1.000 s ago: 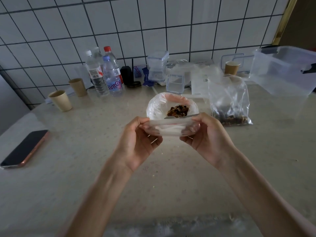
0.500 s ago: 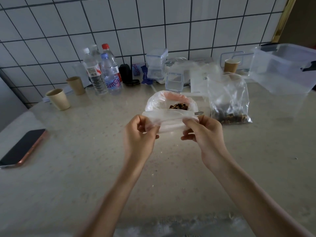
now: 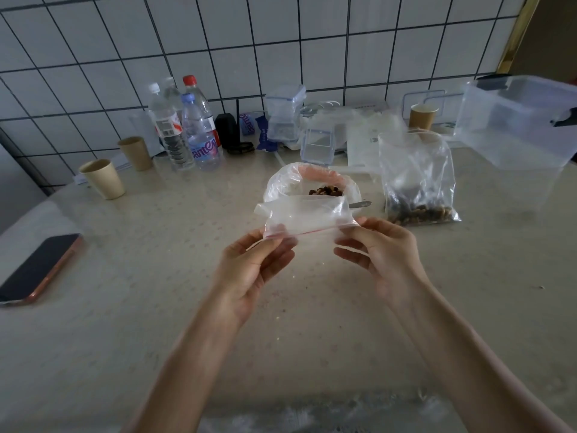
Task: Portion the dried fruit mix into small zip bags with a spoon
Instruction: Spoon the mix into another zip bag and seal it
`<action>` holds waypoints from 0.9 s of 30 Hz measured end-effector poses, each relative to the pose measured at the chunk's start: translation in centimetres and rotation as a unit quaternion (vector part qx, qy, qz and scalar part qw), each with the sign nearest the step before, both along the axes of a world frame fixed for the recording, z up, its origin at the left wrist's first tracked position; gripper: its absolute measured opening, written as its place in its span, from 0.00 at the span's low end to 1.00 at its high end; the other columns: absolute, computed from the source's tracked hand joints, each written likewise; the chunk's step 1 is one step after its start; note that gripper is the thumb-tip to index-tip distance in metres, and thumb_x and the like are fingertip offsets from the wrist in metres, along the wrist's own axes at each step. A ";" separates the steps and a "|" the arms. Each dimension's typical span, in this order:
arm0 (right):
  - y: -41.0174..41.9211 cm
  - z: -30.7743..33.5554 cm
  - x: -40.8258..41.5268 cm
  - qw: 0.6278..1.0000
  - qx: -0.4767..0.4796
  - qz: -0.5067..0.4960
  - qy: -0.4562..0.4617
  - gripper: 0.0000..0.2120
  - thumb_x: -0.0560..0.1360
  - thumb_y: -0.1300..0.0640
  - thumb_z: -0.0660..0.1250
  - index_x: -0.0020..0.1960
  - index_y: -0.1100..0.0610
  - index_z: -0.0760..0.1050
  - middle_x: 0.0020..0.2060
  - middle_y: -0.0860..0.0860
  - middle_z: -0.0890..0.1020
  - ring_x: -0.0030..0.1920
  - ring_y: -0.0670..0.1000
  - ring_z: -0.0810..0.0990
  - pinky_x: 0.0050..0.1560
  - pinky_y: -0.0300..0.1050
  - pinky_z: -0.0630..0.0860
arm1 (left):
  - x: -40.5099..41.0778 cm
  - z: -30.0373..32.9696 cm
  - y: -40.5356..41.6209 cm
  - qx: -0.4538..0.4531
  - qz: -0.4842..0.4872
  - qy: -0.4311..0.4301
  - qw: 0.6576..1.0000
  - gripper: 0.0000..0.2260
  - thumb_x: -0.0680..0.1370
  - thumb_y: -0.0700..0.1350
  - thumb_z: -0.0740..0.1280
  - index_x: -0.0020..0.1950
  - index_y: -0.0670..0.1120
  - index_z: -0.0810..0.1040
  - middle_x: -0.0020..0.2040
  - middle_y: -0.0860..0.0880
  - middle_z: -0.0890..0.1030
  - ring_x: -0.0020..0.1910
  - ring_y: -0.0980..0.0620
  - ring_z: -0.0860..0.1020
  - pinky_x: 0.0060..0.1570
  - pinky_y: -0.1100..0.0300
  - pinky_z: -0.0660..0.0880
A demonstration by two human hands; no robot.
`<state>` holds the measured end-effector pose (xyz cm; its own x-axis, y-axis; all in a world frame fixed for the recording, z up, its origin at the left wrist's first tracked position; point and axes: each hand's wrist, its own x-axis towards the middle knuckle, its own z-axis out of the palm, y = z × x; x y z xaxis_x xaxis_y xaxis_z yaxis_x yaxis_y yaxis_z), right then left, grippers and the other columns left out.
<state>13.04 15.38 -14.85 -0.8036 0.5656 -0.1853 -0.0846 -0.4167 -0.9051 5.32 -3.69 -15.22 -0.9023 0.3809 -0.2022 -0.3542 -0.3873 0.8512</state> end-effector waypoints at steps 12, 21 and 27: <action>0.1 0.7 0.6 0.960 -0.149 0.207 0.117 0.08 0.78 0.59 0.66 0.52 0.63 0.80 0.42 0.55 0.81 0.46 0.51 0.83 0.51 0.49 0.84 | 0.4 1.2 0.2 0.133 -0.113 -0.012 0.985 0.06 0.78 0.44 0.69 0.45 0.45 0.85 0.39 0.49 0.80 0.41 0.53 0.82 0.50 0.50 0.83; -0.1 1.4 0.8 0.962 -0.130 0.203 0.132 0.17 0.74 0.62 0.61 0.58 0.63 0.83 0.55 0.60 0.85 0.51 0.55 0.82 0.51 0.49 0.78 | 0.9 2.2 0.6 0.146 -0.132 -0.086 0.977 0.14 0.69 0.43 0.66 0.49 0.38 0.86 0.48 0.42 0.81 0.43 0.47 0.81 0.46 0.54 0.81; 0.2 0.7 1.3 0.980 0.075 0.178 0.055 0.13 0.72 0.69 0.73 0.54 0.74 0.79 0.50 0.61 0.84 0.51 0.56 0.82 0.54 0.51 0.80 | 1.1 1.0 1.2 -0.115 0.004 0.186 0.976 0.09 0.63 0.38 0.78 0.42 0.43 0.87 0.45 0.41 0.87 0.46 0.47 0.86 0.47 0.58 0.83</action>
<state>14.31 15.55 -14.15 -0.9651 0.2607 -0.0230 -0.0587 -0.3012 -0.9518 6.40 -2.48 -14.21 -0.9324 0.3563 0.0602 -0.0020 -0.1715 0.9852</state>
